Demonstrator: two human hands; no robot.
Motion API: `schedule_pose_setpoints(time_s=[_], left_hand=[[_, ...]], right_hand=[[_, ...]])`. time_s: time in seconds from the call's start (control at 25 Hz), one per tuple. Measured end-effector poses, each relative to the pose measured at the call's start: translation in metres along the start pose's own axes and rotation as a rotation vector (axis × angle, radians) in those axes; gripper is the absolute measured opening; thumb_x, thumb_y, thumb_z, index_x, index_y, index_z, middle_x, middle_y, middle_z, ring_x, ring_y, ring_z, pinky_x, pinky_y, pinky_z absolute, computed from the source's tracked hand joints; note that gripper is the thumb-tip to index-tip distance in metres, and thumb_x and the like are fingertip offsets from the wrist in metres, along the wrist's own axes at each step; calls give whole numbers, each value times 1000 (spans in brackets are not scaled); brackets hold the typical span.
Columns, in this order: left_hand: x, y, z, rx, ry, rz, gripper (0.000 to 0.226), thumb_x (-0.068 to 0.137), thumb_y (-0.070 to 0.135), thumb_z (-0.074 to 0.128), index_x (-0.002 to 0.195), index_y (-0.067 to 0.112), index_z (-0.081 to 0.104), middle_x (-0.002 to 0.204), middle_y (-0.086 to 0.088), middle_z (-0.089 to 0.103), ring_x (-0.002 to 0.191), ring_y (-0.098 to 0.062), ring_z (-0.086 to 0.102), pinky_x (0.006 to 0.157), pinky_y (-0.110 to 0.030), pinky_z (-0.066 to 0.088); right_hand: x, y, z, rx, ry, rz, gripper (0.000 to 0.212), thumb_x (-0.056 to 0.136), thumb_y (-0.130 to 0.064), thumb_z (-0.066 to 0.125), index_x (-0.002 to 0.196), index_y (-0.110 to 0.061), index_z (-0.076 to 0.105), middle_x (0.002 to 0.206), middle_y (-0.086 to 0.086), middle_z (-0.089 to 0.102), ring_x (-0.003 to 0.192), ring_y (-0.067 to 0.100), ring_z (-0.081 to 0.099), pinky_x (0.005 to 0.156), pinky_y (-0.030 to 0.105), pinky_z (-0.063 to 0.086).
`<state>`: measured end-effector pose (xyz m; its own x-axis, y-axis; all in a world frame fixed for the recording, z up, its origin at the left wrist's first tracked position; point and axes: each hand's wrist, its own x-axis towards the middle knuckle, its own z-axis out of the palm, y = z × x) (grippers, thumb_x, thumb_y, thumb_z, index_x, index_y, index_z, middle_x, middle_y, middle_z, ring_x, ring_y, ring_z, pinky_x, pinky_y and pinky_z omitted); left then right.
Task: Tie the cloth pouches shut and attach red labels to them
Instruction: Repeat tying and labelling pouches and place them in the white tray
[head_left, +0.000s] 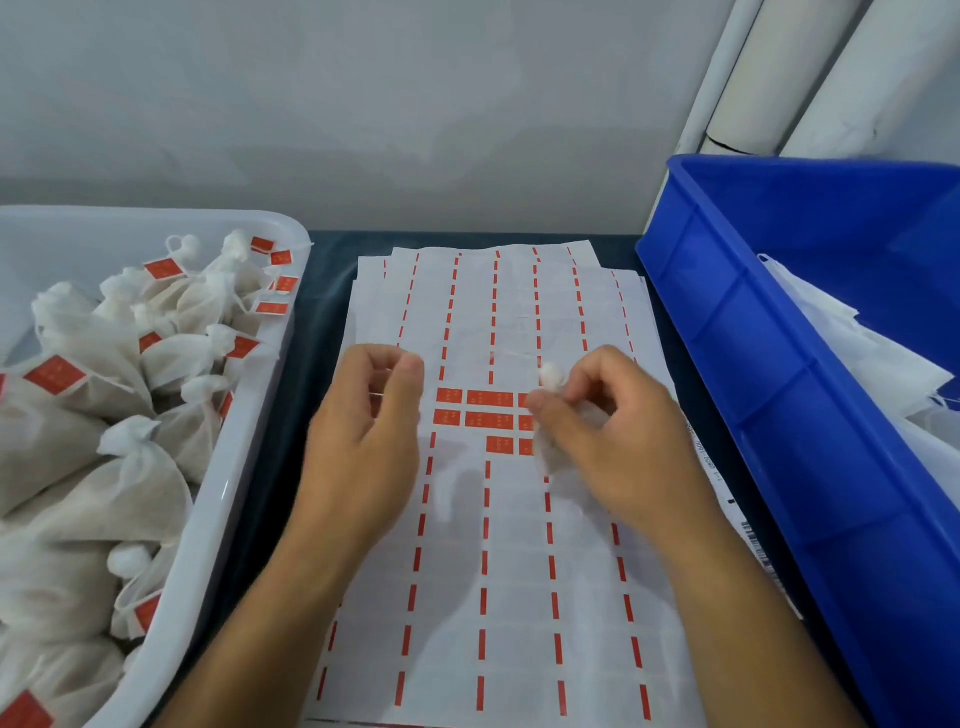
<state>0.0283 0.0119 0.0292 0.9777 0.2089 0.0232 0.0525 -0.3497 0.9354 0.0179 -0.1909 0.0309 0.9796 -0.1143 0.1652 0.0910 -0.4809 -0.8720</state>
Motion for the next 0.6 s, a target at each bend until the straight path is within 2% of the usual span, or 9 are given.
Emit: schedule_pose_setpoints(time_s=[0.04,0.08,0.12,0.2,0.36,0.52,0.6], left_hand=[[3,-5,-3,205,34,25,15,97,53,57,109,46,52,103,24,66,87,-5,67,63,-10,49],[7,-12,-7,398,36,30,31,95,53,61,121,48,45,117,23,60,95,-7,64,71,-16,51],[10,-20,-9,542,19,19,45,93,55,63,131,49,39,130,15,56,105,-10,60,80,-24,52],[11,-28,-10,697,-25,2,64,89,62,64,142,46,31,141,6,51,120,-19,57,92,-41,54],[8,-32,-11,767,-39,50,76,81,70,68,144,45,33,139,8,56,123,-21,56,98,-48,53],[11,-27,-13,648,-58,32,71,81,59,76,141,45,40,127,11,63,113,-16,60,90,-41,56],[9,-26,-11,655,-46,33,72,82,58,76,142,45,39,135,8,57,118,-18,58,92,-41,55]], right_hand=[[2,3,-1,8,75,23,25,89,-48,73,84,-32,55,90,-22,67,90,-7,64,59,4,49],[4,6,-3,19,133,42,22,90,-47,73,85,-32,57,91,-24,67,90,-8,64,56,6,49],[6,10,-6,30,170,55,19,91,-45,72,87,-33,58,93,-26,67,91,-9,64,56,8,50],[10,16,-11,40,199,70,14,91,-40,73,90,-34,60,95,-27,67,91,-8,65,64,13,51],[12,19,-10,-24,210,72,13,93,-41,73,90,-35,62,92,-27,68,92,-8,66,66,8,47],[12,24,-6,-160,190,89,14,94,-31,74,90,-35,61,95,-27,63,84,-4,62,66,7,40],[11,24,-4,-220,143,93,16,93,-31,75,96,-36,60,99,-22,62,86,1,61,69,11,43]])
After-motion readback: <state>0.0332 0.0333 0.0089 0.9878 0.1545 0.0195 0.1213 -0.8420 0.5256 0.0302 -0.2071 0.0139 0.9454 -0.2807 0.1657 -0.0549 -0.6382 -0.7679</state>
